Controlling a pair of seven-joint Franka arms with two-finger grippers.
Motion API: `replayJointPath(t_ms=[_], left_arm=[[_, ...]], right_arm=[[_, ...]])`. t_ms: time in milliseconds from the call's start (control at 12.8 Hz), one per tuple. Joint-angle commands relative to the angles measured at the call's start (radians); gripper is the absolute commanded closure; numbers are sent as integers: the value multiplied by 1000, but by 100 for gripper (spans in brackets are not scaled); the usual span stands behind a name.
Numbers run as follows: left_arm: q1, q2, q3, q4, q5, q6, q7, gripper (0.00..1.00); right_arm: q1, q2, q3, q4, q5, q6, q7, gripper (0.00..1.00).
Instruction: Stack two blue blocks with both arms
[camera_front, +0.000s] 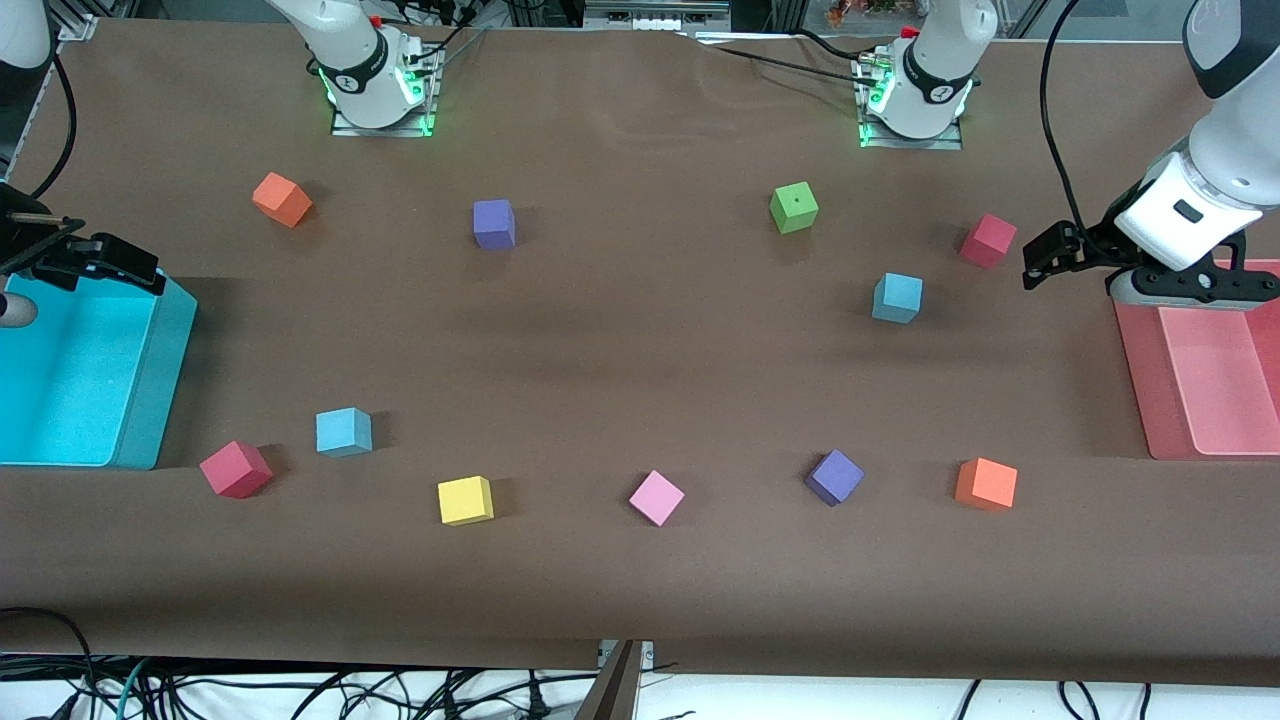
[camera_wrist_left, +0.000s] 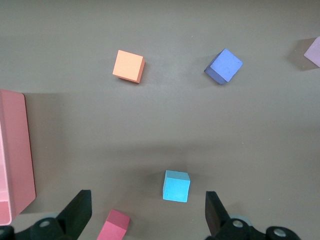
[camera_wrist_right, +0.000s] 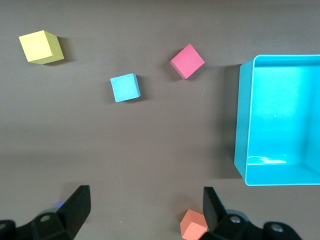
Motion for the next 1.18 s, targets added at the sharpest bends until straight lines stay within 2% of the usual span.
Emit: replayJointPath(t_ms=[0,1098], left_arm=[[-5,6,-6,22,10,-9,5,0],[3,-2,-4,21,3,-44,19,0]], right_arm=[[-9,1,11,0,-3,2,14,1],[-6,2,12,1,-2,29,11,1]])
